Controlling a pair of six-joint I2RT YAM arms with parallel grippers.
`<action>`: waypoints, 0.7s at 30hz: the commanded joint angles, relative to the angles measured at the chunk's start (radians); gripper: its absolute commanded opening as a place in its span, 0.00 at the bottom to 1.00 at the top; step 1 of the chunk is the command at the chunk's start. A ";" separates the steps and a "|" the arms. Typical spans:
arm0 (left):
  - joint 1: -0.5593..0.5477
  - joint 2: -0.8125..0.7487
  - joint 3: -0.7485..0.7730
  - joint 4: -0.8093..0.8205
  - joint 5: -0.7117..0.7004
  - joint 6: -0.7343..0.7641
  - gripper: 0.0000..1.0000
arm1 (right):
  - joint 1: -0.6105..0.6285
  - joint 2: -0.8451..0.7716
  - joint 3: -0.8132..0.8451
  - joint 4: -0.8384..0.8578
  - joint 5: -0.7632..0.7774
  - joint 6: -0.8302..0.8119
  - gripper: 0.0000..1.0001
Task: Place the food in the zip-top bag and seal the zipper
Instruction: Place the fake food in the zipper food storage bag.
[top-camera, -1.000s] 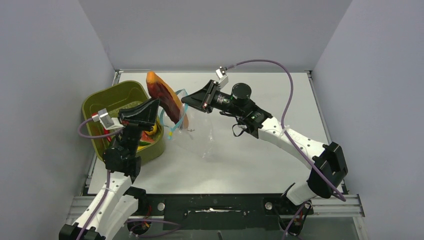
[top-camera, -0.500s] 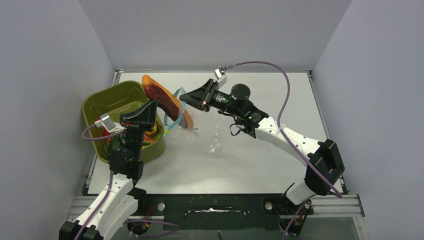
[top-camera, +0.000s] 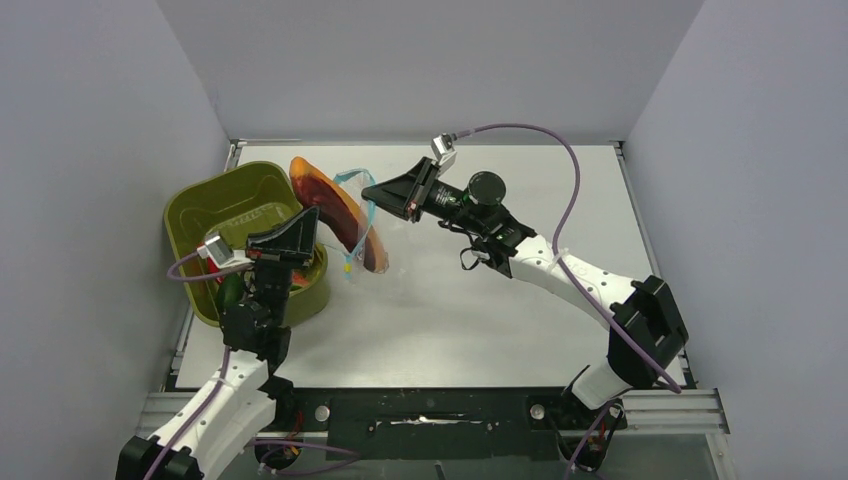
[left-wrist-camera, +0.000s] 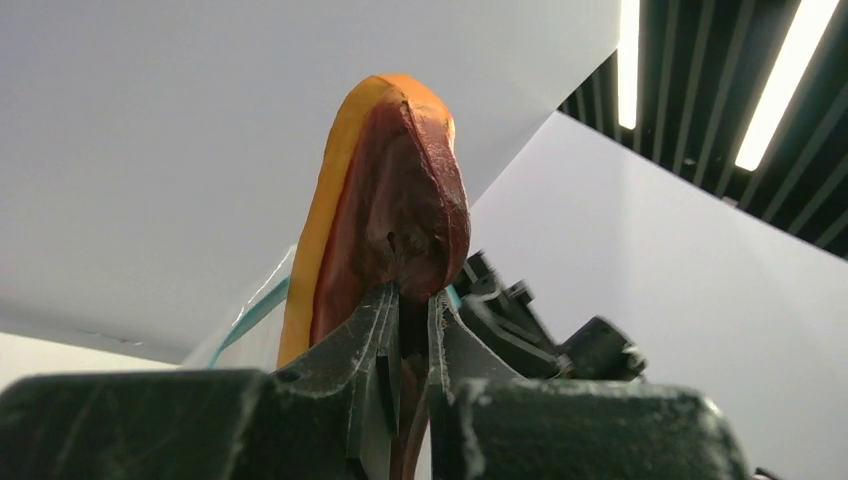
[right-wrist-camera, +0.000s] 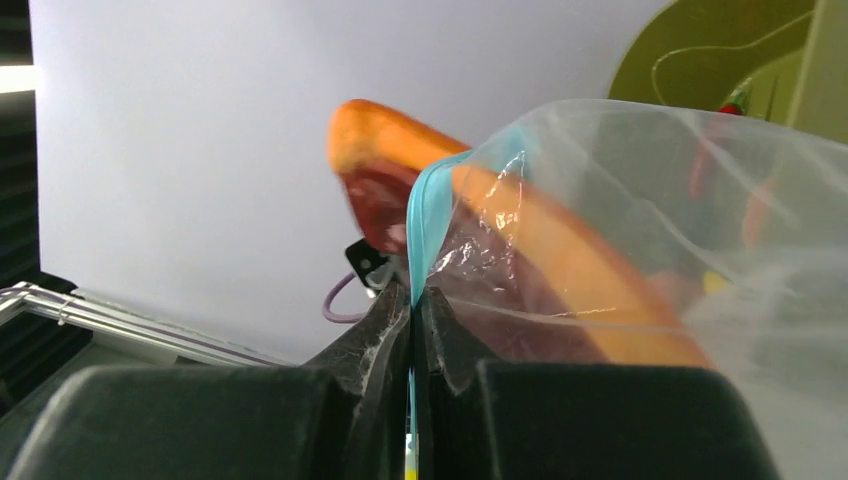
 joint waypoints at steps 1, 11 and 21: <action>-0.008 -0.050 0.067 0.080 -0.051 -0.063 0.00 | -0.018 -0.050 -0.069 0.117 -0.004 0.020 0.00; -0.055 0.031 -0.007 0.126 0.023 0.048 0.00 | -0.018 -0.012 0.013 0.187 -0.046 0.063 0.00; -0.086 0.069 0.059 -0.004 0.066 0.141 0.12 | -0.027 -0.005 0.043 0.204 -0.068 0.059 0.00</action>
